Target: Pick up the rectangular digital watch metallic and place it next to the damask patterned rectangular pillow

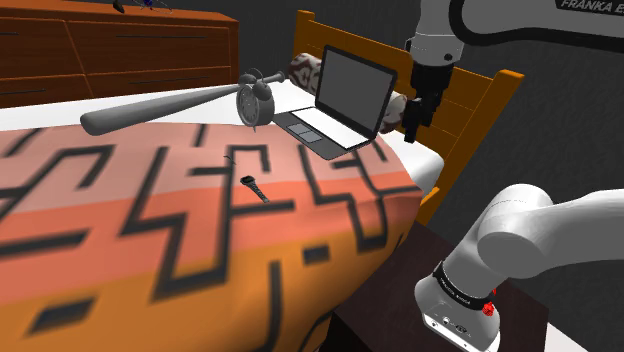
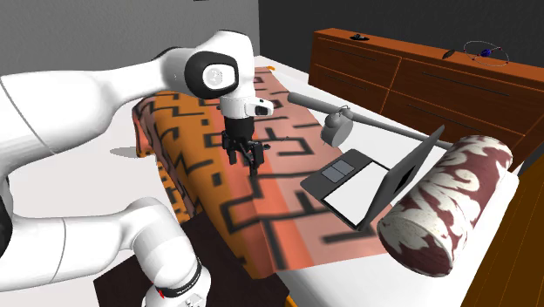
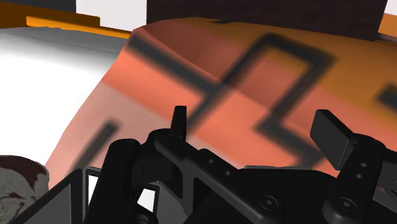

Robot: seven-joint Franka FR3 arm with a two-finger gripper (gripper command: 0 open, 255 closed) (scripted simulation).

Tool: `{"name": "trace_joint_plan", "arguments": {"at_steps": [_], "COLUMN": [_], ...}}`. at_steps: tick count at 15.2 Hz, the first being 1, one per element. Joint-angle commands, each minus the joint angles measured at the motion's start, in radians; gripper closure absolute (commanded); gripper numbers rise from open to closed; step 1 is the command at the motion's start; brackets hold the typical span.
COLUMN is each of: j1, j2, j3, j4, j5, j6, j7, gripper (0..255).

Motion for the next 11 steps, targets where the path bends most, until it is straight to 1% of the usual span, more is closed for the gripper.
{"name": "trace_joint_plan", "arguments": {"at_steps": [1,6,11], "j1": [0.0,0.014,0.025], "j2": [0.0,0.123,0.269], "j3": [0.0,0.05,0.099], "j4": [0.0,-0.005,0.022], "j5": [0.0,0.059,0.102], "j6": [0.0,0.142,0.279], "j7": [0.0,0.088,0.168], "gripper": [0,0,0]}}
